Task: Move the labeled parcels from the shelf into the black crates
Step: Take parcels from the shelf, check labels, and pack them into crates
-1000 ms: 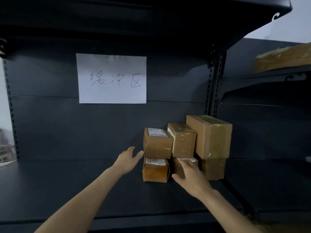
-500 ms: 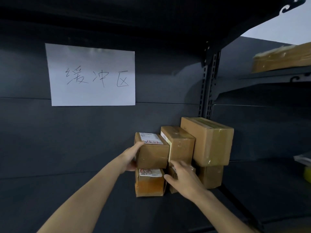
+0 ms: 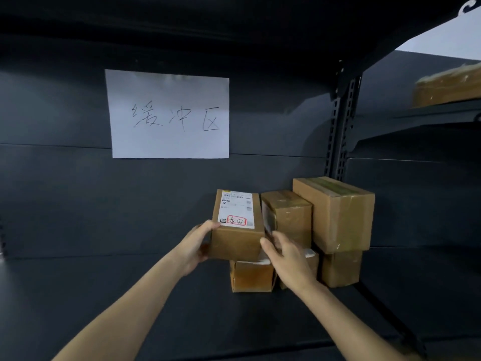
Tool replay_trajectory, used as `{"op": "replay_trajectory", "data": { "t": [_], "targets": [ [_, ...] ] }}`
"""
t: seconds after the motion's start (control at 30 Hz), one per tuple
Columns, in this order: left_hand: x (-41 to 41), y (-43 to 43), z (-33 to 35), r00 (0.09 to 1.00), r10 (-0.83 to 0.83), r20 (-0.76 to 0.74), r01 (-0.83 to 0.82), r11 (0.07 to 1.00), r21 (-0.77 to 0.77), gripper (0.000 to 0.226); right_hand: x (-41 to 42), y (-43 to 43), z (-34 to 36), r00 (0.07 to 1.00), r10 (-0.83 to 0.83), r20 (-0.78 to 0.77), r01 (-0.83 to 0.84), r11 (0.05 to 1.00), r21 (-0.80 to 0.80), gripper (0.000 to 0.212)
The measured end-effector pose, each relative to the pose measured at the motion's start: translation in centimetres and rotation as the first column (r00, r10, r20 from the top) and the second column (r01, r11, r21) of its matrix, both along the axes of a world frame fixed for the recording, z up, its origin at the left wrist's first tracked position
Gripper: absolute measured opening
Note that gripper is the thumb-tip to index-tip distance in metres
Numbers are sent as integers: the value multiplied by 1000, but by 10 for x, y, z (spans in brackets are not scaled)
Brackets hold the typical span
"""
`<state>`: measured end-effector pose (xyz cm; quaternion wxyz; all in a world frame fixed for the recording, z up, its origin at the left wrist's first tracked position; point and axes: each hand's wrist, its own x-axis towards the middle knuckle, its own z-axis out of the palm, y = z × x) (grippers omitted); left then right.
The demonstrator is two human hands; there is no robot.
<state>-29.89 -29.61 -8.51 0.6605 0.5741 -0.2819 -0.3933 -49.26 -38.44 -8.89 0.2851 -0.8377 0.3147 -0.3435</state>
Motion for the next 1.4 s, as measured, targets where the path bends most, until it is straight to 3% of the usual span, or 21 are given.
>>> {"op": "replay_trajectory", "data": {
  "t": [0.1, 0.27, 0.43, 0.57, 0.7, 0.8, 0.93, 1.0, 1.13, 1.23, 1.33, 1.4],
  "targets": [
    [4, 25, -9, 994, 45, 96, -41, 998, -42, 58, 14, 13, 4, 998, 51, 36, -53, 997, 61, 55],
    [6, 75, -10, 960, 41, 276, -34, 999, -29, 91, 37, 40, 4, 986, 157, 62, -159, 987, 38, 37],
    [14, 111, -16, 934, 63, 353, -60, 998, -20, 66, 59, 62, -2, 970, 237, 48, -238, 971, 19, 38],
    [25, 132, -24, 909, 80, 409, -98, 995, 23, 65, 80, 73, -12, 964, 264, -6, -264, 964, 10, 43],
    [41, 149, -40, 810, 72, 581, -153, 984, 91, 71, 101, 85, -33, 929, 358, -95, -346, 930, 120, 54],
    [50, 158, -57, 719, 127, 684, -272, 956, 108, 79, 116, 94, -51, 889, 443, -117, -408, 882, 236, 67],
    [60, 164, -80, 573, 228, 788, -473, 877, 90, 71, 135, 103, -66, 848, 502, -167, -441, 845, 303, 79],
    [62, 163, -86, 523, 192, 830, -513, 849, 127, 75, 142, 104, -69, 835, 515, -196, -445, 840, 312, 79],
    [68, 163, -88, 537, 86, 839, -509, 827, 241, 91, 147, 97, -69, 831, 499, -246, -435, 858, 273, 80],
    [69, 162, -86, 523, 74, 849, -587, 753, 296, 98, 141, 90, -67, 858, 422, -293, -381, 905, 187, 79],
    [56, 161, -85, 396, 135, 908, -709, 673, 210, 85, 129, 82, -60, 877, 380, -294, -366, 925, 105, 77],
    [44, 159, -85, 273, 176, 946, -737, 670, 88, 72, 118, 77, -53, 892, 351, -283, -354, 934, 44, 74]
  ]
}}
